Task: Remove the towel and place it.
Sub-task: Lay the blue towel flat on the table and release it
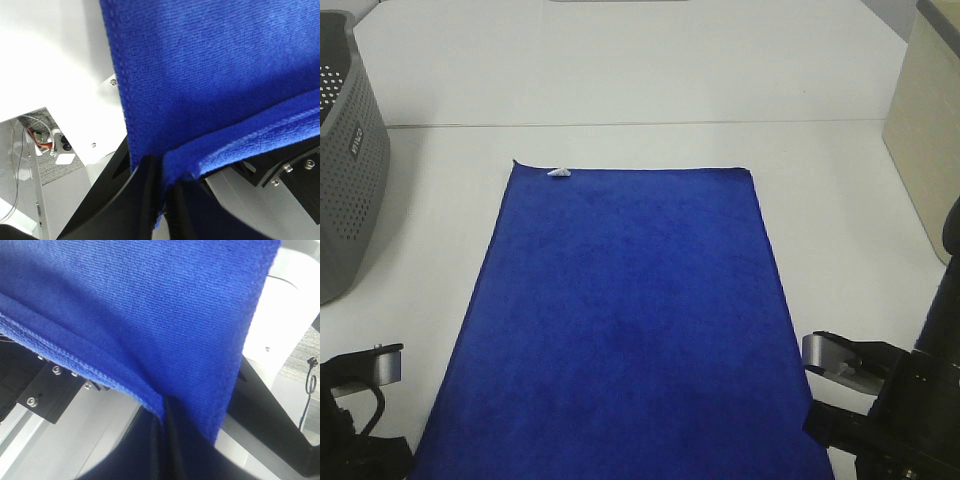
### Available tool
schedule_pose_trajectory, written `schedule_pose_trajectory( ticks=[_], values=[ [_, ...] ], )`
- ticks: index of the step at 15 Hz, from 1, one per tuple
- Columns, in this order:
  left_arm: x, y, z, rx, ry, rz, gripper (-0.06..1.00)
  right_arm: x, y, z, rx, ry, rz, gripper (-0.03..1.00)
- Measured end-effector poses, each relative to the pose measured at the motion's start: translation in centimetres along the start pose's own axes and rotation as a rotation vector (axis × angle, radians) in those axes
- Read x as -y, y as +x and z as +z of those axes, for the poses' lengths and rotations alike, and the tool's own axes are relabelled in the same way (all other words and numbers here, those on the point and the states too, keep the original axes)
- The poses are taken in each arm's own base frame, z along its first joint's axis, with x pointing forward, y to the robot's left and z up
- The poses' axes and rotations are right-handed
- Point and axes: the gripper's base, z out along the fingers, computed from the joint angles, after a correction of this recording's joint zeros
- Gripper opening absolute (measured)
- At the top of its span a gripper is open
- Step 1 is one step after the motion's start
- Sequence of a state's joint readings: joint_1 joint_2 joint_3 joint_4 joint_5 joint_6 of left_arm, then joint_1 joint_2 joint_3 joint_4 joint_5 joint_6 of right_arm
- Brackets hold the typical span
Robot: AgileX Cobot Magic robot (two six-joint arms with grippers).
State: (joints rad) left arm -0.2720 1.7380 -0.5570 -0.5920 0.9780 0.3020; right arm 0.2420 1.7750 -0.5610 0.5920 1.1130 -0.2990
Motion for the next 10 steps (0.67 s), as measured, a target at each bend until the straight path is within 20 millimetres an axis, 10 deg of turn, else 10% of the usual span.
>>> schedule_pose_trajectory(
  ticks=[5,8,10],
  values=[
    [-0.05,0.01,0.0,-0.001,-0.006,0.004,0.1,0.01,0.0,-0.01,0.0,-0.001,0.001,0.13],
    [0.23,-0.08,0.0,0.009,0.025,-0.018,0.42,-0.19,-0.07,-0.01,0.007,-0.023,0.009,0.53],
    [0.33,-0.12,-0.01,0.012,0.036,-0.026,0.52,-0.21,-0.06,-0.01,0.007,-0.025,0.01,0.59]
  ],
)
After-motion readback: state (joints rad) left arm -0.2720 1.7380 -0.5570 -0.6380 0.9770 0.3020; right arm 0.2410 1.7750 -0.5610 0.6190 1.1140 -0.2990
